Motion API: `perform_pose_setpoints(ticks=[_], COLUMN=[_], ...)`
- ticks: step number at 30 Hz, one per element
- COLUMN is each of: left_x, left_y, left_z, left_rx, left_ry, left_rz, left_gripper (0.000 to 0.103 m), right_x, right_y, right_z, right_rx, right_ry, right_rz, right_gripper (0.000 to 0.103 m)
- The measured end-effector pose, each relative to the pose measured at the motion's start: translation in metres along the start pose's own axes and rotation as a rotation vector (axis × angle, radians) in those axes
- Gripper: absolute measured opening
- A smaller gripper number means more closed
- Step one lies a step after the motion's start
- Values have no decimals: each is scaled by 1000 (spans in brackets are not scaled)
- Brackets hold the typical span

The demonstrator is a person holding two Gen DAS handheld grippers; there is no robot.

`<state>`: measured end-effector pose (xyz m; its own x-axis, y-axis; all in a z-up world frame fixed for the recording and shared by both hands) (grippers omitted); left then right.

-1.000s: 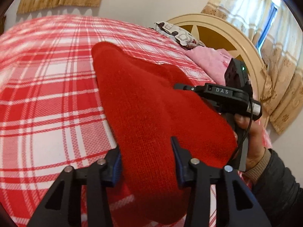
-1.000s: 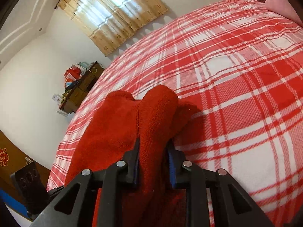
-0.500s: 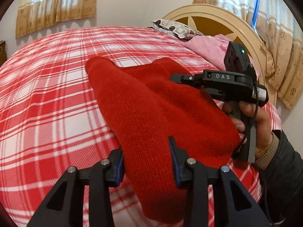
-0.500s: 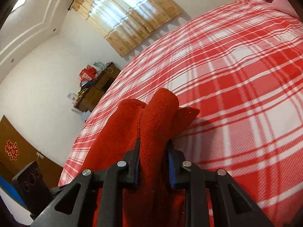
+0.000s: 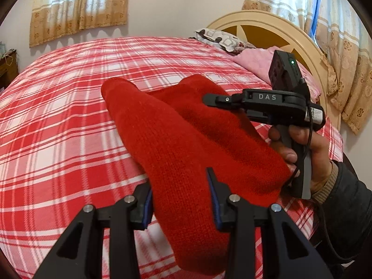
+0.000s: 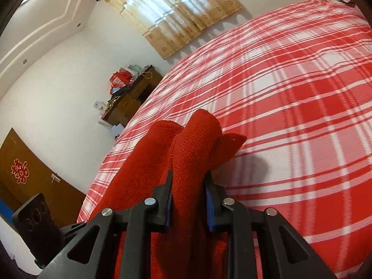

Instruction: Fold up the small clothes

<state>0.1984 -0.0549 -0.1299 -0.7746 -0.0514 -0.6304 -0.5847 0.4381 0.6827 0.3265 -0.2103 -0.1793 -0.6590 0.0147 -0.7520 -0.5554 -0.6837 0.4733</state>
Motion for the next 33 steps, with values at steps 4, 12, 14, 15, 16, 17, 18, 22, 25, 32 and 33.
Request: perform_pose_setpoints(ticks=[4,12,14,15,16,17,18,22,25,32,33], left_x=[0,0,2,3,4,6,6,8,9,13,14], left_y=[11,32,38,41,44,47,50,60,66,79,81], left_z=[12,40,49,53,57,61,65,81,91,110,113], left_rx=[-17,-54,-62,-67,-77,-85,-92,-117,-136,-178,-184], left_ry=[20,56,69,72,75,78,81,95,106,109,114], left_rz=[-17,-53,-56,-58,-61,-65,-68,-81,-90,-106,-109], left_gripper=[40,40,40,40,40,40,40,40,40,40,40], right_x=[-3,-7,-7,-7,-7,-9,-8,-9,-8,-4,-3], right_y=[-16,-51,-60,-64,-68,-73,-77,-94,-104,-127,-130], right_z=[19,60,73,79,83,89,93,115,129,159,163], right_rx=[-29,-86,-102,-110,-117,-128,-135,-165,-179,-216,-221], right_ry=[17,64,78,83,87,91,96,119,132,162,168], right_rz=[13,47,55,58,61,66,69,87,98,125,130], right_gripper=[23,23,23,23,23,23,23,23,23,23,23])
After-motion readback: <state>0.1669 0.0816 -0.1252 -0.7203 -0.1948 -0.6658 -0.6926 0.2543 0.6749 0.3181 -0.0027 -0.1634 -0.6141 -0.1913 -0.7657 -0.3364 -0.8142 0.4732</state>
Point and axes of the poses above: each gripper's, at about its wrist camera, not at the fingertips, and y roughly against the way its jaws point, z to its left, x to its underside, the point moved 5 cm from there along -y, roughly the way its jaws point, and after that the axes turned 15 degrees about y, right-handed, at the moved point
